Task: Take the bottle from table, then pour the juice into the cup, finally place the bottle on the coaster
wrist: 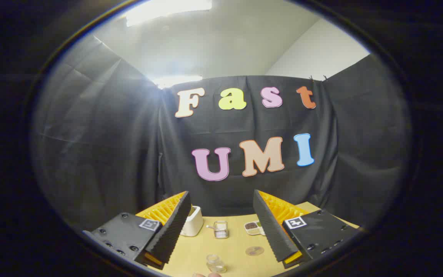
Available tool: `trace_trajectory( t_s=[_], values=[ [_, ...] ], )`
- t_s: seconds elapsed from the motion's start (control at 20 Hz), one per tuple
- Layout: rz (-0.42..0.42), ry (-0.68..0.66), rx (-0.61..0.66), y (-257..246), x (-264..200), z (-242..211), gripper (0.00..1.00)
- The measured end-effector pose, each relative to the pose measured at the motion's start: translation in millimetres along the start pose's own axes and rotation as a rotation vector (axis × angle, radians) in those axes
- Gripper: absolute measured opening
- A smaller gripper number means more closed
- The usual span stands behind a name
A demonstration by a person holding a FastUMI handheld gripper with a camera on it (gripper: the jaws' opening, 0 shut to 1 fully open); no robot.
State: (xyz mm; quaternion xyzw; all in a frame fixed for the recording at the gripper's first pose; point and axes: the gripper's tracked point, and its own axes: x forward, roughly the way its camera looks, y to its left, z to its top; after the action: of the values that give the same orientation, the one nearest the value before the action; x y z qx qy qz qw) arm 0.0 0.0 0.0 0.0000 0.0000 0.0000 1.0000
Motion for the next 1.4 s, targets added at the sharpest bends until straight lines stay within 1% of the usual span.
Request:
trace_trajectory(
  t_s=[0.15,0.3,0.7,0.8,1.1,1.4],
  values=[
    [-0.043,-0.010,0.010,0,1,2,1.00],
    [-0.062,-0.014,-0.004,2,0,1,1.00],
    [-0.059,-0.006,-0.033,8,-6,-9,1.00],
    [-0.060,0.007,-0.038,10,-4,-22,1.00],
    [-0.027,0.075,-0.039,22,-3,-68,1.00],
    [-0.045,0.186,-0.043,17,-2,-134,1.00]
  ],
)
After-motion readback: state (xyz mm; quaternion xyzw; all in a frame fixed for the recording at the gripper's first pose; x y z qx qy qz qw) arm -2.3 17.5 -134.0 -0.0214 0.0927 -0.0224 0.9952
